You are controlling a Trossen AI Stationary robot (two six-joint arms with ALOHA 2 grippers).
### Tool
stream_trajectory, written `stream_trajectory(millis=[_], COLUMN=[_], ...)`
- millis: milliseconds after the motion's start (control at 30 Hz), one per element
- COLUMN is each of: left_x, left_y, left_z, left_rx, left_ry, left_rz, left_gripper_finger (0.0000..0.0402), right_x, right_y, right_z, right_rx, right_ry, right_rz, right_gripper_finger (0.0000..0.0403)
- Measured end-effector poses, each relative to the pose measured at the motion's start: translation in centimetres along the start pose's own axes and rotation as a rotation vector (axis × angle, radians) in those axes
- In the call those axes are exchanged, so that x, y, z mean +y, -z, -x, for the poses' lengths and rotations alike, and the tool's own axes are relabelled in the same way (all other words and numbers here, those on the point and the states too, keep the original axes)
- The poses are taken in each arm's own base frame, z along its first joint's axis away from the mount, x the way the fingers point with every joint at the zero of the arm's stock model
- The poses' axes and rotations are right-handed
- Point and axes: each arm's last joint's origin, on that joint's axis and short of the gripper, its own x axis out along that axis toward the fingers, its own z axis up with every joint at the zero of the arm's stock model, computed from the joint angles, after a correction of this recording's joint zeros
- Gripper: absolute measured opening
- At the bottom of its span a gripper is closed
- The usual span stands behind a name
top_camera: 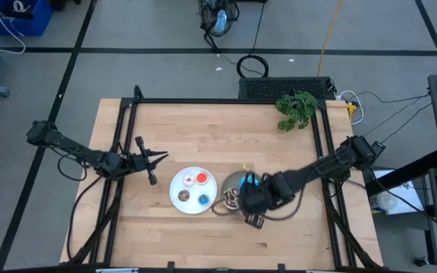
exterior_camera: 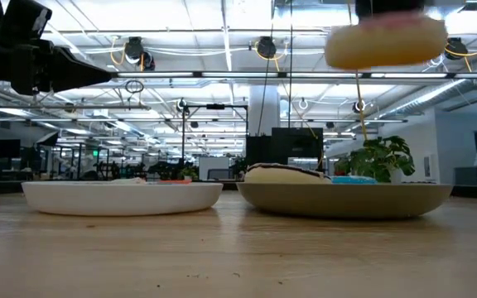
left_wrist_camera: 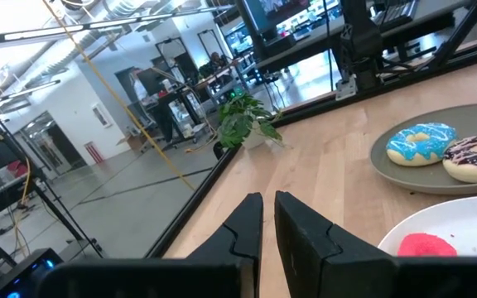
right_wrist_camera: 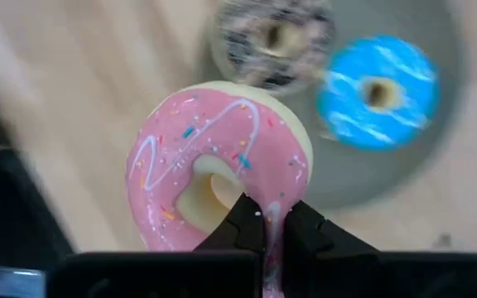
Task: Pick & Place donuts
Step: Put the large pink donut on the gray plate
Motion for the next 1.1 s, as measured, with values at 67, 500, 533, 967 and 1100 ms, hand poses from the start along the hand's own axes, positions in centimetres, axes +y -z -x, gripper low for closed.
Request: stream_trajectory(millis=[67,500,533,967,1100], left_x=[0.0,-0.1,-0.1,0.0,0.0], left_y=[0.0,0.1,0.1,0.1,0.1], left_z=[0.0,0.0,0.0,0.0,0.0], left_rx=[0.000,0.012,0.012,0.009,0.009], left_ry=[0.000,0.005,0.005,0.004,0.004], left_rz=[0.000,-0.009,-0.009,-0.009,-0.009], left_gripper_finger=[0.0042,0.0042,0.0042,0.0042,0.0042], right_x=[-1.2,-5.7,-6.0,-6.9,-7.1], right_y=[-0.5,-1.3,-1.1,-0.4,-0.4], right_z=[-0.1,-6.1,-6.5,-8.7,-9.3], right_rx=[0.051,0.258,0.272,0.250,0.241], right_ry=[0.031,-0.142,-0.133,-0.139,-0.166], right_rz=[-0.016,-0.045,-0.052,-0.112,-0.115], right_gripper_finger=[0.0003,0.0004,0.0004,0.0004,0.0004])
